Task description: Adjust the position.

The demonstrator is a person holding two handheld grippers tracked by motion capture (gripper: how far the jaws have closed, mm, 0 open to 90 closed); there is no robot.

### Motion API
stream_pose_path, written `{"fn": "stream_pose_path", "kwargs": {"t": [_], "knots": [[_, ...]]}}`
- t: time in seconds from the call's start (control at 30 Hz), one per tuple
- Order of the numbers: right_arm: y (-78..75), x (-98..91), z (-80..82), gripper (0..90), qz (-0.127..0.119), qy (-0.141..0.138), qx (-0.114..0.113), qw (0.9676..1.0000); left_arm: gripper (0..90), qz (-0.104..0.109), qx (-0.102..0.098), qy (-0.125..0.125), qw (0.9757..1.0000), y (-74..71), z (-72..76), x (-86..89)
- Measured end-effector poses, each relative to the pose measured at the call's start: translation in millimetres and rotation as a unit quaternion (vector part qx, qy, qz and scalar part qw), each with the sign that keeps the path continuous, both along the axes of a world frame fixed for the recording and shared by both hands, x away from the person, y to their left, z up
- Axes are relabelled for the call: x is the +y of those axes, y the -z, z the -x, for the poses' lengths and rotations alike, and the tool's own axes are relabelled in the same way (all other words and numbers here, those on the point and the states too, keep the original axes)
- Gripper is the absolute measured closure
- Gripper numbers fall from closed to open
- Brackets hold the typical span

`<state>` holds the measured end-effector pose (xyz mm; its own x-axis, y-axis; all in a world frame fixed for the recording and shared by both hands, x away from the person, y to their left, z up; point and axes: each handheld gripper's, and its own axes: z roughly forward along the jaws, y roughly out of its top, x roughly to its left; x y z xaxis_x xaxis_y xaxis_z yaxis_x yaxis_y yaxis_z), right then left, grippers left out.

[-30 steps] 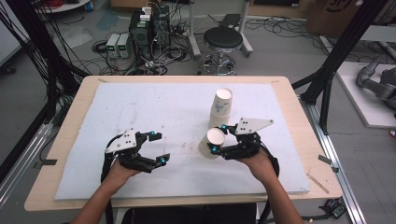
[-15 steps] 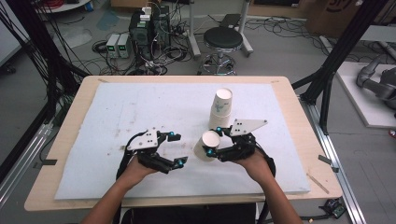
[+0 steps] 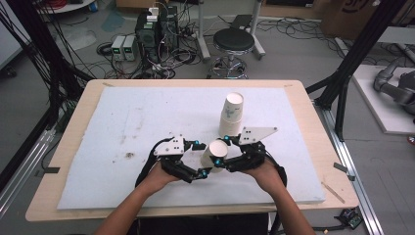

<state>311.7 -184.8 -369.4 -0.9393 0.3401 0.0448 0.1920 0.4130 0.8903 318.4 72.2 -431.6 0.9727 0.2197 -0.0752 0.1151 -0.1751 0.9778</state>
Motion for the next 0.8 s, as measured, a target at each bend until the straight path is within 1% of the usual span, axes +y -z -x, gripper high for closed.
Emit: {"fn": "stream_pose_path", "kwargs": {"t": [0.17,0.27,0.37,0.43,0.5,0.53,0.57,0.6,0.63,0.7,0.8], "knots": [[0.5,3.4,0.9,36.7,-0.007,-0.008,0.004,0.9999,18.1,0.000,-0.001,0.009,1.0000,1.2,0.0,-4.2],[1.3,4.9,1.3,36.8,-0.012,-0.014,0.010,0.9998,22.5,0.000,-0.006,0.018,0.9998,1.0,0.5,-4.4],[2.4,4.9,1.0,37.0,-0.025,-0.019,0.014,0.9994,28.0,-0.002,-0.012,0.023,0.9997,0.5,0.7,-3.6],[2.8,4.5,1.4,37.0,-0.026,-0.019,0.016,0.9993,30.6,-0.004,-0.015,0.024,0.9996,0.2,1.0,-3.1],[3.6,3.9,1.5,35.5,-0.030,-0.017,0.022,0.9992,33.8,-0.009,-0.019,0.025,0.9995,-0.3,1.1,-1.9],[4.3,3.6,1.3,32.9,-0.032,-0.016,0.025,0.9991,34.8,-0.011,-0.017,0.026,0.9995,-0.4,1.3,-1.6],[5.0,3.8,0.8,24.9,-0.031,-0.012,0.025,0.9991,35.2,-0.017,-0.018,0.027,0.9993,-0.7,1.4,-1.3],[5.3,4.5,0.6,16.6,-0.025,0.000,0.026,0.9993,35.6,-0.027,-0.019,0.029,0.9990,-1.5,1.7,-1.7],[5.0,4.0,0.5,16.7,-0.022,0.001,0.028,0.9994,36.0,-0.037,-0.020,0.031,0.9987,-2.9,2.2,-2.2],[3.2,1.9,-0.1,16.7,-0.018,-0.005,0.018,0.9997,36.7,-0.058,-0.019,0.036,0.9975,-7.2,1.9,-2.8],[-1.3,-0.3,0.3,16.7,0.000,-0.014,0.010,0.9999,36.7,-0.091,-0.018,0.042,0.9947,-15.4,-0.5,-3.0]]}}
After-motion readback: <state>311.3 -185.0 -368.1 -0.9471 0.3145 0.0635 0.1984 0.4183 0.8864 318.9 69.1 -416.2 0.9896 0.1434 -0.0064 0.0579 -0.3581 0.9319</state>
